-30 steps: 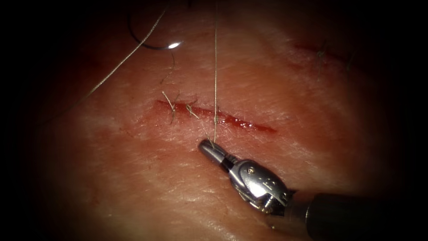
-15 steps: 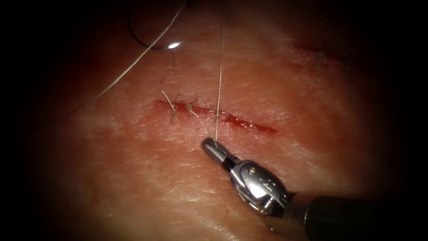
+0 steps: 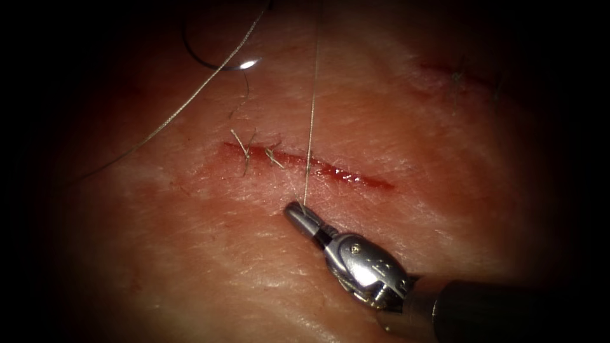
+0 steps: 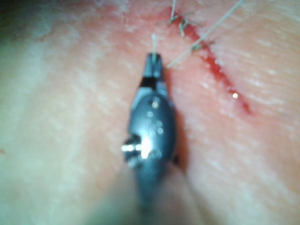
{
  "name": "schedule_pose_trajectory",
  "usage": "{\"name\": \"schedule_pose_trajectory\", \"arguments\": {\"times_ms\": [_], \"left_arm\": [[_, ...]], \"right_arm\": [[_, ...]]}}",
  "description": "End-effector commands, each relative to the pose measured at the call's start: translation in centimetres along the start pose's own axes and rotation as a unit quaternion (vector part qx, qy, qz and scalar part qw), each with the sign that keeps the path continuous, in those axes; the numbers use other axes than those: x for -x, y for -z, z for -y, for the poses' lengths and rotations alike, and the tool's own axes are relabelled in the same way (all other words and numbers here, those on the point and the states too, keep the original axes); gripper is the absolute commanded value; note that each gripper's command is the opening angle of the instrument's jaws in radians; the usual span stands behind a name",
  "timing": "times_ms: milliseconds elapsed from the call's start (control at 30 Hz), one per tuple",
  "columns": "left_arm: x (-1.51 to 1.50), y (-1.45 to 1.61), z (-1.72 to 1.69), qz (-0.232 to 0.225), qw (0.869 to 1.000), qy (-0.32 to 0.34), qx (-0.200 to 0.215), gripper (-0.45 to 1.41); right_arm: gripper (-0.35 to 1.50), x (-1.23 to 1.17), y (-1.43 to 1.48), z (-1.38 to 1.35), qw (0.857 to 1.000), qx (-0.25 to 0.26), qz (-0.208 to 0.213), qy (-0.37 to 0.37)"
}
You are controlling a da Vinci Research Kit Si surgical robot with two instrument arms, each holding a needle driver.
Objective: Wound Closure
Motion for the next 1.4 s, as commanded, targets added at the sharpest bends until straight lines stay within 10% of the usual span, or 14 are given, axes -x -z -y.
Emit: {"name": "schedule_pose_trajectory", "arguments": {"times_ms": [33,200,333,833,1100,1400], "left_arm": [[-0.02,-0.03,0.00,-0.003,1.000,-0.001,0.003,-0.45],[-0.21,0.14,-0.18,-0.010,1.000,0.007,0.011,-0.45],[-0.28,0.23,-0.32,-0.012,1.000,0.012,0.016,-0.45],[-0.90,0.76,-0.83,-0.025,1.000,-0.003,0.018,-0.45],[-1.66,0.93,-1.00,-0.038,0.999,-0.024,0.003,-0.45],[-2.25,1.01,-1.18,-0.049,0.998,-0.041,0.007,-0.45]], "right_arm": [[-0.35,-0.02,-0.08,0.02,0.999,-0.022,0.001,0.027],[1.04,-0.13,-0.02,0.19,0.989,-0.124,0.051,0.069],[1.43,-0.28,0.03,0.21,0.989,-0.121,0.061,0.067],[1.31,-1.33,0.46,-0.43,0.986,-0.123,0.107,0.025],[1.38,-1.24,0.05,-1.06,0.987,-0.069,0.145,0.025],[1.48,-1.04,-0.44,-1.15,0.985,-0.047,0.167,0.013]]}}
